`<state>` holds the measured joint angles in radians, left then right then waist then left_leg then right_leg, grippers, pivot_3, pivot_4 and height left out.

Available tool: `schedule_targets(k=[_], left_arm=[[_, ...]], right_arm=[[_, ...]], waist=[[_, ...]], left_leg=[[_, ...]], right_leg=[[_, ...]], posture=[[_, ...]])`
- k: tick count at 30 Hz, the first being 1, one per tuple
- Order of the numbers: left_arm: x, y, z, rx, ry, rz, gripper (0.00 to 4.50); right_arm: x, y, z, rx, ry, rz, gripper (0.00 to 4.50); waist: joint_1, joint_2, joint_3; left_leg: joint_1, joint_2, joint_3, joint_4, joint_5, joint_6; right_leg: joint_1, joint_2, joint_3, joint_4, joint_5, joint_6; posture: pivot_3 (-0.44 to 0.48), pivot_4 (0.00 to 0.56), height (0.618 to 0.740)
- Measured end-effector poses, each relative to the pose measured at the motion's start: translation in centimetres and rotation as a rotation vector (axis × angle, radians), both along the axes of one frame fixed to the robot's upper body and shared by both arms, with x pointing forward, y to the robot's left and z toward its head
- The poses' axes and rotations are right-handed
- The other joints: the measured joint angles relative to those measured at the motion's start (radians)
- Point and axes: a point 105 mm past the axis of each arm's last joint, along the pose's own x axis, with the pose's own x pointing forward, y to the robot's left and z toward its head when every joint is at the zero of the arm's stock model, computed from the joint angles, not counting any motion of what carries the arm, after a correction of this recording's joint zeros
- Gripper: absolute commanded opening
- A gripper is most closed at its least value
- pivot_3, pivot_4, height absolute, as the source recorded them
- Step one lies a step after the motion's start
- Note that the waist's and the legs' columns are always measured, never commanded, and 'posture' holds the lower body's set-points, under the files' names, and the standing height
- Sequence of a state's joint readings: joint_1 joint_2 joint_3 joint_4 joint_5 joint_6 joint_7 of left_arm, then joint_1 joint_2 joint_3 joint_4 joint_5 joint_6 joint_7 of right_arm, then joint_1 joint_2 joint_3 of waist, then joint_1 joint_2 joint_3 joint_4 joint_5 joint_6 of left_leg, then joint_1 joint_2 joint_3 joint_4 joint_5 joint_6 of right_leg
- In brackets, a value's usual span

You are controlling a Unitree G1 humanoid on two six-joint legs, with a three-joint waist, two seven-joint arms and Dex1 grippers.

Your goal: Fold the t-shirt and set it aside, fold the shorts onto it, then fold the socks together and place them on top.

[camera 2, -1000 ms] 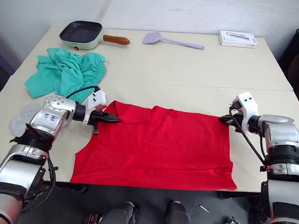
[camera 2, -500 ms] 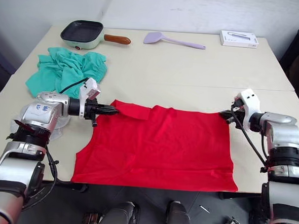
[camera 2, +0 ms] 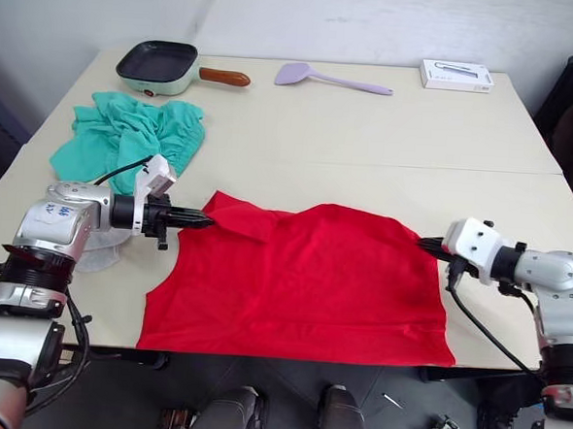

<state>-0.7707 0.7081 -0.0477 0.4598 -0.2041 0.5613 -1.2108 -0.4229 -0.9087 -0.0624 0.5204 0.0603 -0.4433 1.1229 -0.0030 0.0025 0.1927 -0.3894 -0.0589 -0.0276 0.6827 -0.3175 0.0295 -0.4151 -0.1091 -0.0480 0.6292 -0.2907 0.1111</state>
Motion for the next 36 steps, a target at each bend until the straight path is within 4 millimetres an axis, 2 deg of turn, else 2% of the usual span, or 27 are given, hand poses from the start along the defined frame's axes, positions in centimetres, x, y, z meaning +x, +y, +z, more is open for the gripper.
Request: schedule_targets(k=[4, 8, 14, 21, 24, 28, 31, 36], left_arm=[[0.0, 0.0, -0.1, -0.004, 0.011, 0.009, 0.00], [-0.1, 0.0, -0.2, -0.012, 0.027, 0.015, 0.00], [-1.3, -0.1, -1.2, -0.035, 0.096, 0.004, 0.00], [-2.1, -0.6, -0.6, -0.055, 0.106, -0.014, 0.00], [-2.4, -0.1, -0.9, -0.045, 0.125, -0.001, 0.00], [-2.5, 0.0, -1.1, -0.048, 0.136, 0.004, 0.00], [-2.5, -0.1, -1.1, -0.051, 0.135, 0.008, 0.00], [-2.9, -0.2, -0.9, -0.079, 0.168, -0.005, 1.23]], right_arm=[[-0.2, -0.4, -1.5, -0.045, 0.027, 0.019, 0.02], [-0.2, -0.3, -1.7, -0.089, -0.003, 0.065, 0.02], [-0.7, 0.1, -2.2, -0.133, -0.028, 0.132, 0.02], [-1.4, 1.7, -0.9, -0.187, -0.119, 0.259, 0.02], [-1.7, 1.1, -0.9, -0.252, -0.140, 0.275, 0.02], [-2.0, 0.3, -2.5, -0.321, -0.114, 0.280, 0.02], [-1.9, 0.3, -2.4, -0.325, -0.123, 0.282, 0.56], [-2.2, -0.2, -1.5, -0.291, -0.085, 0.275, 2.21]], waist=[[-0.001, 0.000, 0.000], [-0.001, 0.000, 0.000], [0.000, 0.000, 0.000], [0.000, 0.000, 0.000], [0.000, 0.000, 0.000], [0.001, 0.000, 0.000], [0.000, 0.000, 0.000], [0.000, 0.000, 0.000]], left_leg=[[0.000, 0.000, 0.000, 0.000, 0.000, 0.000], [0.000, 0.001, 0.000, 0.000, 0.000, 0.000], [0.000, 0.001, 0.000, 0.000, 0.000, 0.000], [0.001, 0.001, 0.000, 0.000, 0.000, 0.000], [0.001, 0.001, 0.000, 0.000, 0.000, 0.000], [0.001, 0.001, 0.000, 0.000, 0.000, 0.000], [0.001, 0.001, 0.001, 0.000, 0.000, 0.000], [0.002, 0.001, 0.001, 0.000, 0.000, 0.000]], right_leg=[[0.000, 0.000, 0.000, 0.000, 0.000, 0.000], [0.000, 0.000, 0.000, -0.001, 0.000, 0.000], [0.001, -0.001, 0.001, -0.001, 0.000, 0.000], [0.001, -0.001, 0.001, -0.001, 0.000, 0.000], [0.001, -0.001, 0.001, -0.001, 0.000, 0.000], [0.001, -0.001, 0.002, -0.001, 0.000, 0.000], [0.002, -0.001, 0.001, -0.001, 0.000, 0.000], [0.002, -0.001, 0.001, -0.001, 0.000, 0.000]], posture=[[0.000, 0.150, 0.740], [0.000, 0.150, 0.740], [0.000, 0.150, 0.740], [0.000, 0.150, 0.740], [0.000, 0.150, 0.740], [0.000, 0.150, 0.740], [0.000, 0.150, 0.740], [0.000, 0.150, 0.740]])
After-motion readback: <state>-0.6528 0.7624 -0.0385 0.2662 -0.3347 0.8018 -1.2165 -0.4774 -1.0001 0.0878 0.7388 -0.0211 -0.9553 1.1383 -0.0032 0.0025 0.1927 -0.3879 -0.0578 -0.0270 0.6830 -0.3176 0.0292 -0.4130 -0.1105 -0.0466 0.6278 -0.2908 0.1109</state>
